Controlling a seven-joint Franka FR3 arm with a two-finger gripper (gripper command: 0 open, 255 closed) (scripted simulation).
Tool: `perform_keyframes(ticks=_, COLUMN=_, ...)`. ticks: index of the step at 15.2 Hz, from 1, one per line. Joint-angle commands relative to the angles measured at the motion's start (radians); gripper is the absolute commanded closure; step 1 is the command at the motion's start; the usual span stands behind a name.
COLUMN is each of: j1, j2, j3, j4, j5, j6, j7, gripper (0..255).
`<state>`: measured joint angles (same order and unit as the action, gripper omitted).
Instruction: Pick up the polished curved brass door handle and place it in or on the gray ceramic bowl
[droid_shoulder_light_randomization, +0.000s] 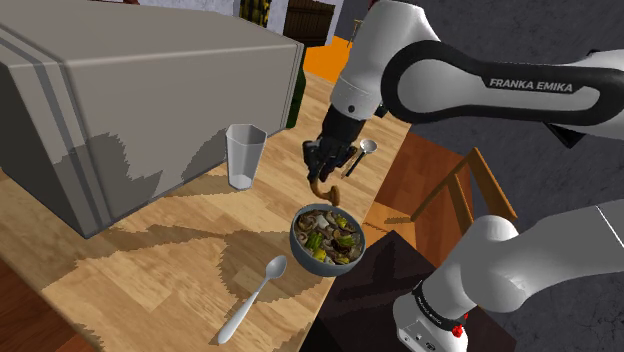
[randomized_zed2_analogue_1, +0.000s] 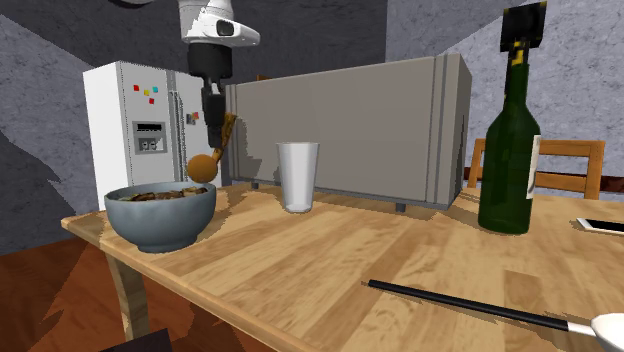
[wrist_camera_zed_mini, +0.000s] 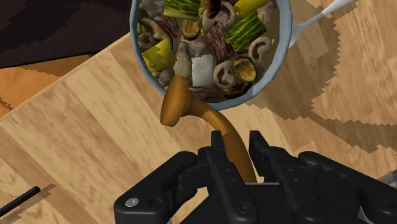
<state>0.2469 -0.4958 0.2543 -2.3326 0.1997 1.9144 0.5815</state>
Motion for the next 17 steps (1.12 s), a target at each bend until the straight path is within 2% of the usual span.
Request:
perform_keyframes(ticks=1, j1=0.023, j2=-0.057, j3=0.022, j4=-0.046, j5=0.022, j6=-0.006, j7=0.032, gripper=255)
perform_keyframes(ticks=6, j1=0.087, j2=-0.187, j3=0.084, j4=-0.127, j5=0.083, j6=-0.041, j7=0.120, gripper=255)
perform_keyframes(ticks=17, j1=0.097, j2=-0.164, j3=0.115, j4=-0.257, j5=0.110, j6=0.113, j7=0.108, gripper=255)
